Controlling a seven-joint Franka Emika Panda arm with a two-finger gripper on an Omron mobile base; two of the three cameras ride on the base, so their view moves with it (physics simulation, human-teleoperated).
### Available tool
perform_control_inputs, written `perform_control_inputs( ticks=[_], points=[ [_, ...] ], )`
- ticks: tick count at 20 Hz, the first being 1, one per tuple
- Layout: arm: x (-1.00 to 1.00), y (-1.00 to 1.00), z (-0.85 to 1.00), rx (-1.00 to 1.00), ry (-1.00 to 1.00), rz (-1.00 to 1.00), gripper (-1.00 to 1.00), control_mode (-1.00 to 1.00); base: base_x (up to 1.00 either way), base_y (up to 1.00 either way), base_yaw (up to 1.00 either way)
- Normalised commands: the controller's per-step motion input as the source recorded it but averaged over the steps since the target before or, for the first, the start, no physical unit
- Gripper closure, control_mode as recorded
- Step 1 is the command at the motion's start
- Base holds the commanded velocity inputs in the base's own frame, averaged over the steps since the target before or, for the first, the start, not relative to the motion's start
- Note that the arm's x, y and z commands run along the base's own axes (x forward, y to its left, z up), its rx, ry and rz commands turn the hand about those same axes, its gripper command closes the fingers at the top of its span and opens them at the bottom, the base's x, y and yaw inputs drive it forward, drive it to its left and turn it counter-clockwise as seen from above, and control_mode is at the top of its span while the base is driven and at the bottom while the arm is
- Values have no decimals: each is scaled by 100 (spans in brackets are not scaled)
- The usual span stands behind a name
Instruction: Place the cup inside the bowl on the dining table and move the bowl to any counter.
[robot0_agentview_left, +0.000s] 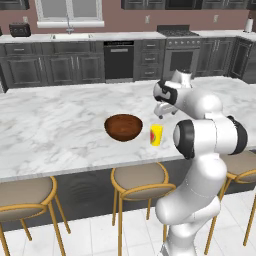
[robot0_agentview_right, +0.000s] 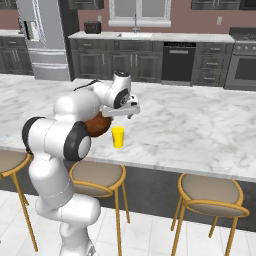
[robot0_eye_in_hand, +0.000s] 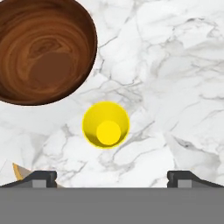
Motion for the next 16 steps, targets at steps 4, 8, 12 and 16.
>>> perform_control_inputs(
  ticks=[4, 8, 12, 16],
  points=[
    [0, 0, -21, 0, 0, -5, -100, -100, 0, 0, 0],
    [1, 0, -15, 0, 0, -11, -100, -100, 0, 0, 0],
    [10, -7, 0, 1, 0, -16, -100, -100, 0, 0, 0],
    [8, -12, 0, 6, 0, -22, -100, -100, 0, 0, 0]
  ],
)
